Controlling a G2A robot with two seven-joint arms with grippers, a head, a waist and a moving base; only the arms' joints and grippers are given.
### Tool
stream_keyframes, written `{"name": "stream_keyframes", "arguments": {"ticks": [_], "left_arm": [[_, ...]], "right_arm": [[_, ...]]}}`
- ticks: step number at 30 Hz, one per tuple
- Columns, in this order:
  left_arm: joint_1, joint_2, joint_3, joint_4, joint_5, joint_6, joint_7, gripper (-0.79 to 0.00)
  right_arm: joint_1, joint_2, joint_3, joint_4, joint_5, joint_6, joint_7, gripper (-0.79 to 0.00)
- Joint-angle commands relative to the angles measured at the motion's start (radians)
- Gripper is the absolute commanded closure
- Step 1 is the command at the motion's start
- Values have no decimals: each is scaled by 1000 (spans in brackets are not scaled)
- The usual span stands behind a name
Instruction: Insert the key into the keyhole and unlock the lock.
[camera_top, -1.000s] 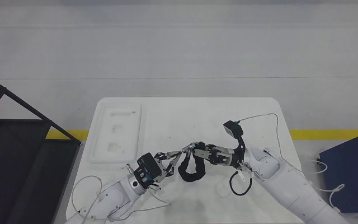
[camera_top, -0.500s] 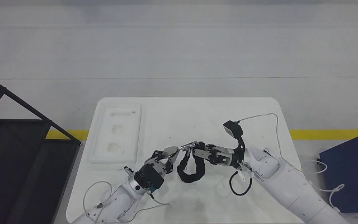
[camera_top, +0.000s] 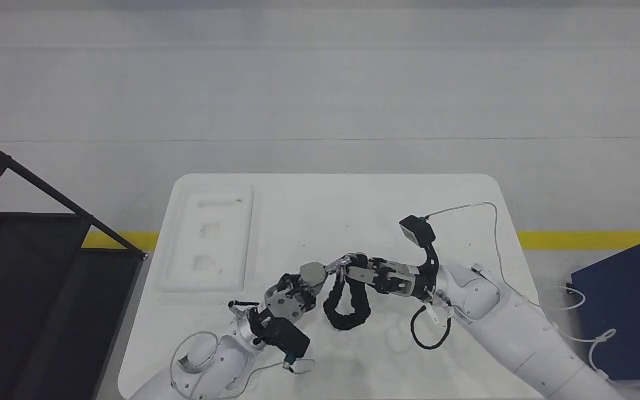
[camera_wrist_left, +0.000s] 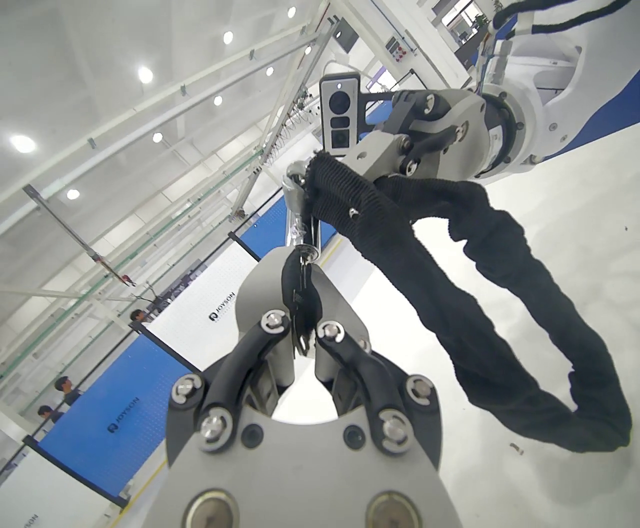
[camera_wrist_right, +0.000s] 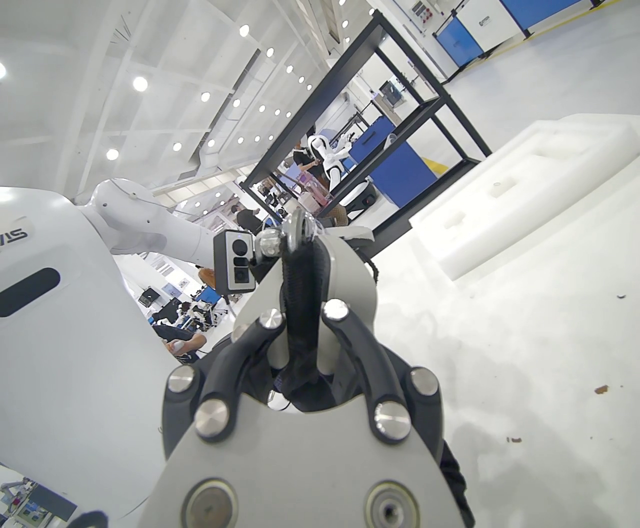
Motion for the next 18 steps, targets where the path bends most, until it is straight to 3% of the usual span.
{"name": "stream_keyframes", "arguments": {"ticks": [1,8,18], "left_arm": [[-1,-5,4,6,10,31,36,0],[-11,-24,7,44,27,114,128,0],[-34,-48,7,84,53,129,102,0]], "right_arm": [[0,0,0,0,0,0,0,0],[0,0,0,0,0,0,0,0],[0,0,0,0,0,0,0,0]]}}
